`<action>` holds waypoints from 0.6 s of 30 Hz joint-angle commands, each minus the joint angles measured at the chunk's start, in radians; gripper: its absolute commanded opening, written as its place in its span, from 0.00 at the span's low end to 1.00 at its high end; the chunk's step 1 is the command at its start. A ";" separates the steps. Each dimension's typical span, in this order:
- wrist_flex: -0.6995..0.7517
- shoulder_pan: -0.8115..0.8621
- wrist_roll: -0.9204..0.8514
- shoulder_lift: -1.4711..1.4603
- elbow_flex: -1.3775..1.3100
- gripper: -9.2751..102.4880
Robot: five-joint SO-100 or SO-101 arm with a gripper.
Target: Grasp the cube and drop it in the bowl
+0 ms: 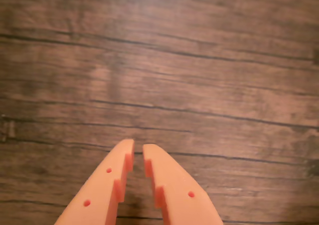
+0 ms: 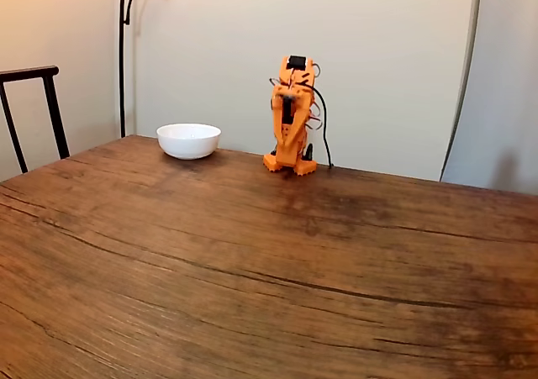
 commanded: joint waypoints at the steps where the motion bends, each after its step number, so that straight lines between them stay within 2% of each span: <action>1: -0.014 0.005 -0.006 0.002 0.038 0.09; 5: -0.014 0.005 -0.012 0.002 0.117 0.09; 9: -0.014 0.008 -0.094 0.000 0.189 0.09; 18: 0.011 0.124 -0.101 0.000 0.189 0.09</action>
